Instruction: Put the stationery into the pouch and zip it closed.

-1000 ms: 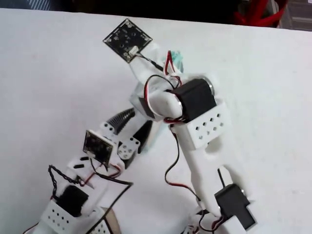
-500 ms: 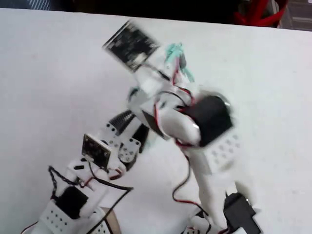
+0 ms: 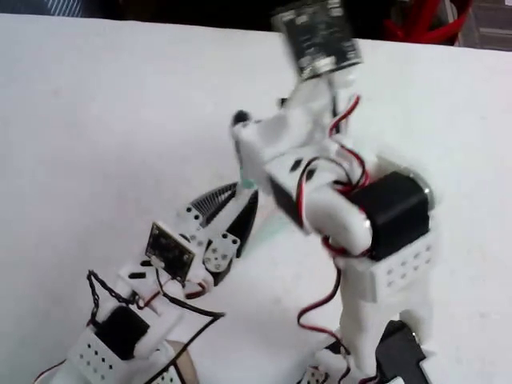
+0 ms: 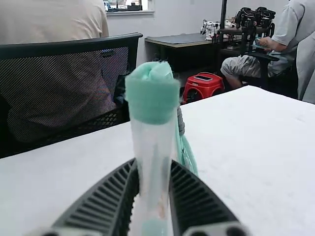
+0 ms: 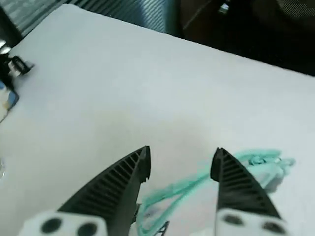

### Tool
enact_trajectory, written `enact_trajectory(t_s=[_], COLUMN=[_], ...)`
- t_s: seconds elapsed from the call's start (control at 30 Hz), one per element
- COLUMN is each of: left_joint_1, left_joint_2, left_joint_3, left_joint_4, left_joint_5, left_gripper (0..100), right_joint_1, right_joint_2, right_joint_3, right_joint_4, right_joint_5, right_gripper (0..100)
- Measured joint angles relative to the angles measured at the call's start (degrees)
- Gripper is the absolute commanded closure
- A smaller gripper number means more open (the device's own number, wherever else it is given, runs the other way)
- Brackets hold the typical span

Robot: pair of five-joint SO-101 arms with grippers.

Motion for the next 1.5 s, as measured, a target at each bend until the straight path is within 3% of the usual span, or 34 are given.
enact_trajectory(t_s=[0.3, 0.6, 0.67, 0.77, 0.83, 1.0, 1.2, 1.37, 1.5], left_joint_1=[0.35, 0.35, 0.35, 0.26, 0.0, -0.09, 0.18, -3.08, -8.26], left_joint_2=[0.0, -0.09, -1.14, -1.14, -0.53, -0.35, -0.35, -0.62, -0.7], left_joint_3=[0.09, 1.23, 2.2, 2.46, 2.46, 2.55, -4.31, -12.4, -16.09], left_joint_4=[0.09, 0.0, -0.09, -0.62, -0.97, -0.09, 12.75, 24.18, 26.99], left_joint_5=[-4.48, -5.1, -5.1, -5.1, -5.1, -5.1, -5.1, -3.87, -2.2], left_gripper=[98, 98, 98, 97, 94, 81, 78, 75, 75], right_joint_1=[3.16, -0.7, -1.05, -1.05, -0.97, 0.88, 5.54, 7.74, 10.73], right_joint_2=[-0.26, -0.18, -0.18, -0.26, -0.26, -0.18, -0.18, -0.35, -0.09], right_joint_3=[16.7, 16.26, 16.62, 16.7, 16.79, 16.88, 16.88, 16.62, 14.24], right_joint_4=[-0.62, -0.09, -0.09, -0.09, -0.09, -0.09, -0.09, -0.09, 0.0], right_joint_5=[-11.16, -11.87, -10.29, -5.71, -2.55, 4.66, 15.03, 34.29, 53.63], right_gripper=[76.1, 76.9, 82.6, 99.5, 95.4, 98.0, 98.1, 98.1, 98.1])
